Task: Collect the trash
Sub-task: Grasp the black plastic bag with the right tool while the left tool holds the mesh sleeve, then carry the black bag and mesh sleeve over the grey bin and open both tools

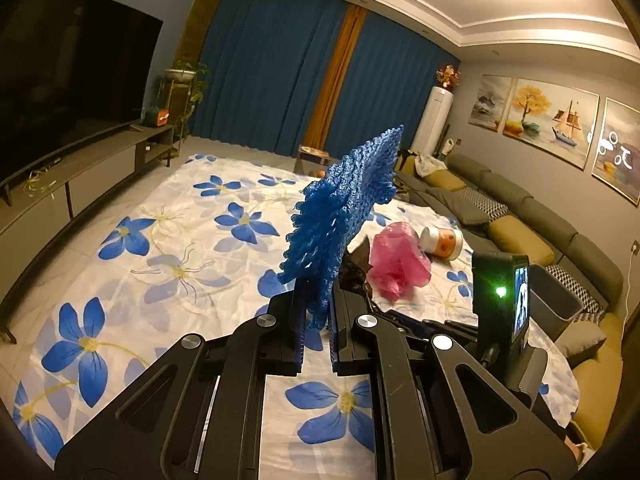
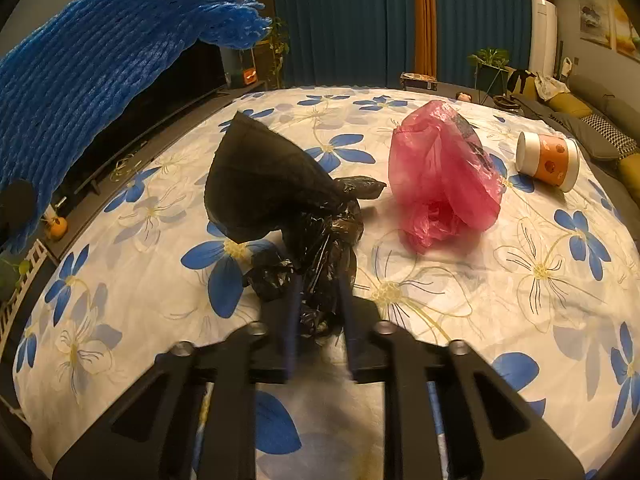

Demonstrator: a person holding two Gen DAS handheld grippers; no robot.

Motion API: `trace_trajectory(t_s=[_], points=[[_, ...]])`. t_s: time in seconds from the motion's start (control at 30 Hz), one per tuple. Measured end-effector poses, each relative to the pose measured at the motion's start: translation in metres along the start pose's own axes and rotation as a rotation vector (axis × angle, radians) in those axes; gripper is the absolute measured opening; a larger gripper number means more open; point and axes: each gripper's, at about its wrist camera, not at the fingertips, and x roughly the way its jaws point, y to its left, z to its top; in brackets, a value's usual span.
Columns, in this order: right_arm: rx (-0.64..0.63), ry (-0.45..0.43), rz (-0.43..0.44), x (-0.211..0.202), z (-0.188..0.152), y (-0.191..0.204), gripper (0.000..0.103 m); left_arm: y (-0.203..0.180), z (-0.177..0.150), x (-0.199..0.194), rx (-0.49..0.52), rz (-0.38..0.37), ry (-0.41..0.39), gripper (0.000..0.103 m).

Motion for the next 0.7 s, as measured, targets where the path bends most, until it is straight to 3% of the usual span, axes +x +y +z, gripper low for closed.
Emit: trace_trajectory(t_s=[0.13,0.7], points=[[0.0,-0.042,0.0,-0.014,-0.001,-0.006,0.007,-0.004,0.0,0.001,0.005,0.0,0.004,0.008],[0.009,-0.219,-0.044,-0.093,-0.01,-0.044,0.005,-0.04,-0.001,0.007,0.063,-0.028,0.014,0.008]])
